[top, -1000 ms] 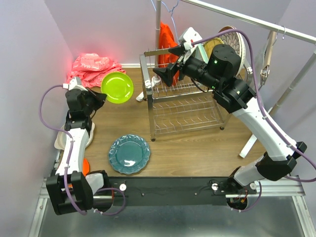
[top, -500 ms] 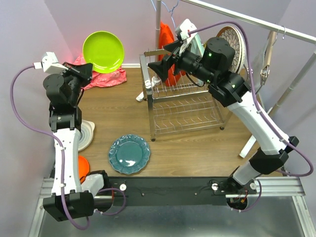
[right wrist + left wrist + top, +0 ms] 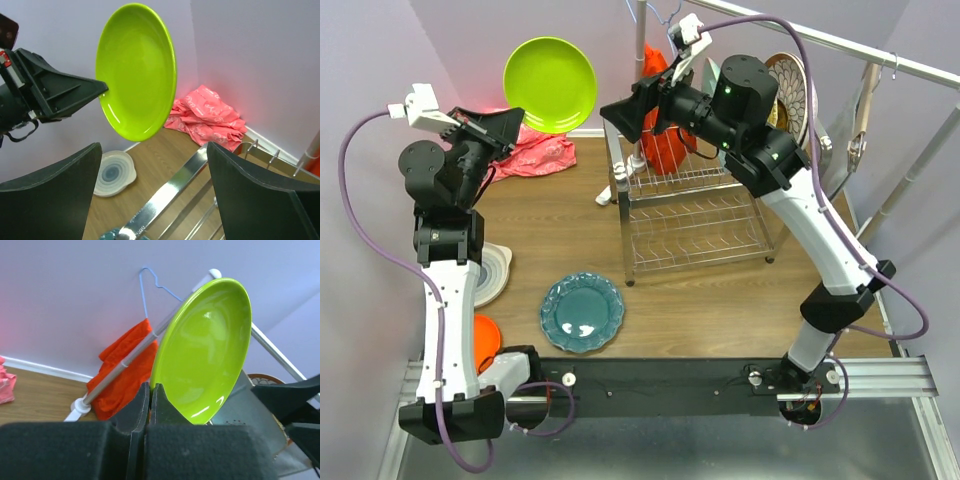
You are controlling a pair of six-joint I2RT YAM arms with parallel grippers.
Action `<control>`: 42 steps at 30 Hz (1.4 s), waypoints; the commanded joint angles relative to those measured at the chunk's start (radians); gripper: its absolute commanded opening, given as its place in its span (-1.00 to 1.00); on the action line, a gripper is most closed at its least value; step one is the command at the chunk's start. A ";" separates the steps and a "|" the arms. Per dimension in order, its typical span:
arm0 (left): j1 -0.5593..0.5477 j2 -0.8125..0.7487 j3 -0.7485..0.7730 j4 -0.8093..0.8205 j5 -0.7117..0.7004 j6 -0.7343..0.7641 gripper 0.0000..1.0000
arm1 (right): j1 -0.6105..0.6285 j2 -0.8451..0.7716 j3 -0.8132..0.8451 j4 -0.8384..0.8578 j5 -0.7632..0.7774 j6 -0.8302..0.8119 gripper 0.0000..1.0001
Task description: Load the plates into the dish rack
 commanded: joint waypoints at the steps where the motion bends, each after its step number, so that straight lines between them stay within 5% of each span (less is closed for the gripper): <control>1: -0.047 0.000 0.057 0.038 0.021 -0.024 -1.00 | -0.002 0.039 0.058 -0.017 -0.010 0.160 0.84; 11: -0.197 0.000 0.051 0.051 -0.054 -0.027 -1.00 | -0.002 0.064 0.094 -0.017 0.076 0.217 0.45; 12: -0.206 0.000 0.047 0.052 -0.064 -0.028 -1.00 | -0.002 0.059 0.088 -0.017 0.085 0.219 0.24; 20: -0.252 -0.017 0.003 0.089 -0.100 -0.044 -1.00 | -0.002 0.024 0.065 -0.010 0.110 0.219 -0.45; 21: -0.252 -0.015 0.001 0.092 -0.100 -0.042 -1.00 | -0.004 0.015 0.062 -0.006 0.105 0.213 -0.79; 23: -0.254 -0.017 0.001 0.093 -0.102 -0.042 -1.00 | -0.004 0.004 0.051 0.003 0.097 0.191 -0.99; 28: -0.257 -0.013 0.008 0.127 -0.061 -0.042 -1.00 | -0.005 -0.030 0.036 0.026 0.064 0.128 -0.99; 33: -0.257 -0.032 0.021 0.150 -0.002 -0.028 0.03 | -0.004 -0.053 0.054 0.033 0.070 0.076 -0.99; 42: -0.256 -0.116 0.028 0.071 -0.091 0.084 0.36 | -0.004 -0.086 0.126 0.036 0.131 -0.068 -0.99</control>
